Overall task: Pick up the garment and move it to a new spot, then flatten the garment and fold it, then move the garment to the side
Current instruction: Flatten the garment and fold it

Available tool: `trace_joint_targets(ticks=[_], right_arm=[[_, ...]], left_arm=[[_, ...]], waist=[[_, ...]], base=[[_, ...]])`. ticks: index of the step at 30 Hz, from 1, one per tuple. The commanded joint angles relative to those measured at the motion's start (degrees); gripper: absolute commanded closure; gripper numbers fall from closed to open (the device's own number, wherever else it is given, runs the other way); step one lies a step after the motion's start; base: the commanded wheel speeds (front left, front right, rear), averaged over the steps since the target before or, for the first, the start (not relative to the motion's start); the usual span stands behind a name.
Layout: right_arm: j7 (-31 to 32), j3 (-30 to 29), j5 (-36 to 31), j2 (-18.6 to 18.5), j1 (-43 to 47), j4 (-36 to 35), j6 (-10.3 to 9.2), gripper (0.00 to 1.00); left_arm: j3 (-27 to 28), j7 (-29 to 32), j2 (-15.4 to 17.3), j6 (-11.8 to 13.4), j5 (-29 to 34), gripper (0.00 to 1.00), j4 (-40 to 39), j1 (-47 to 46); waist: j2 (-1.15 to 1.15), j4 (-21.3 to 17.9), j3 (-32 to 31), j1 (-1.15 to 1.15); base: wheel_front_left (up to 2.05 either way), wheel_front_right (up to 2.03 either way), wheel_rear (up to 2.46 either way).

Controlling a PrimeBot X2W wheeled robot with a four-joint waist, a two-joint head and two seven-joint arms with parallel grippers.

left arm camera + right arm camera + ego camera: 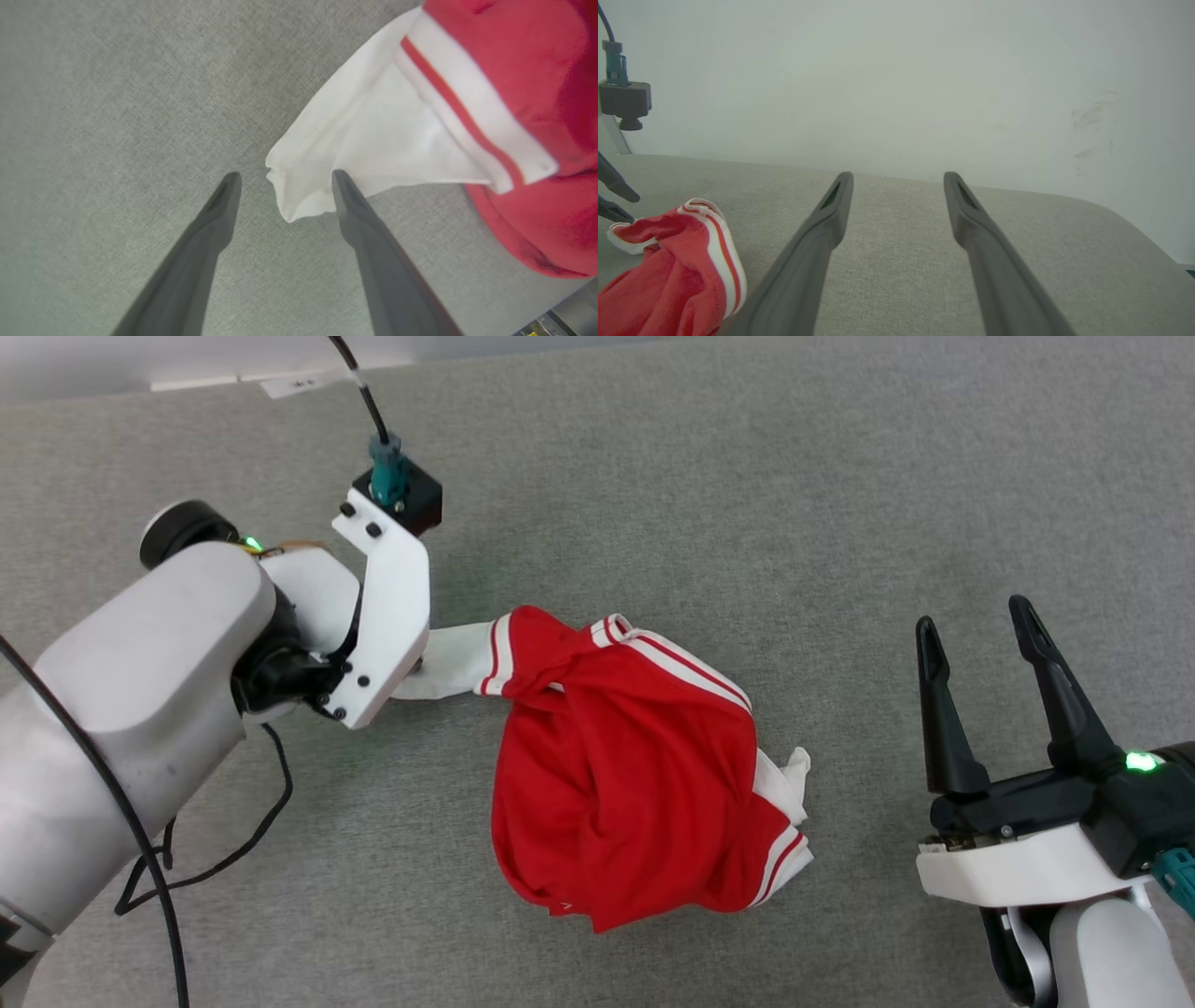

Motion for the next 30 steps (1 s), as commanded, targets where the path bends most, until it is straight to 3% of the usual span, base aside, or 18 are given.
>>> trace_joint_targets(ticks=[1, 7, 8, 9, 13, 20, 22, 30], right_arm=[[-0.1, 0.3, -0.1, -0.3, -1.1, 0.1, -0.04, 0.00], [-0.1, 0.9, -0.4, -0.5, -2.4, 0.7, -0.04, 0.00], [-0.1, 0.9, -0.4, -0.5, -2.3, 0.8, -0.04, 0.00], [-0.1, 0.7, -0.5, -0.6, -2.2, 0.9, -0.04, 0.00], [-0.1, 0.4, -0.6, -0.7, -1.8, 1.4, -0.04, 0.00], [-0.1, -2.4, -0.4, -0.7, 2.1, 2.1, -0.04, 0.00], [-0.1, -2.8, -0.2, -0.6, 3.7, 2.4, -0.04, 0.00], [-0.1, -3.4, -0.4, -0.3, 7.3, 2.6, -0.04, 0.00]], left_arm=[[-2.1, 0.7, 0.2, 0.0, -0.7, 0.00, 1.1, -0.8], [-10.0, 1.5, -0.2, 0.0, -3.1, 0.00, 2.8, 0.2], [-10.4, 1.6, -0.1, 0.0, -2.9, 0.39, 2.5, 0.5], [-10.7, 1.4, -0.1, 0.0, -2.9, 1.00, 2.2, 0.8], [-10.8, -1.1, 0.2, 0.0, -1.8, 1.00, 0.9, 0.7], [-10.6, -10.8, 0.6, 0.0, 0.1, 1.00, -2.9, -0.8], [-10.7, -12.6, 1.9, 0.0, 0.2, 1.00, -4.6, 1.2], [-10.7, -20.5, 12.4, 0.1, -4.5, 1.00, -7.4, 11.4]], waist=[[0.00, -1.2, 1.4, 0.00], [0.00, -2.3, 3.0, 0.00], [0.00, -2.4, 3.0, 0.00], [0.00, -2.3, 2.9, 0.00], [0.00, -1.3, 1.6, 0.00], [0.00, 4.0, -4.2, 0.00], [0.00, 5.5, -6.4, 0.00], [0.00, 8.9, -11.2, 0.00]], base=[[0.00, 0.00, 0.00], [0.00, 0.00, 0.00], [0.00, 0.00, 0.00], [0.00, 0.00, 0.00], [0.00, 0.00, 0.00], [0.00, 0.00, 0.00], [0.00, 0.00, 0.00], [0.00, 0.00, 0.00]])
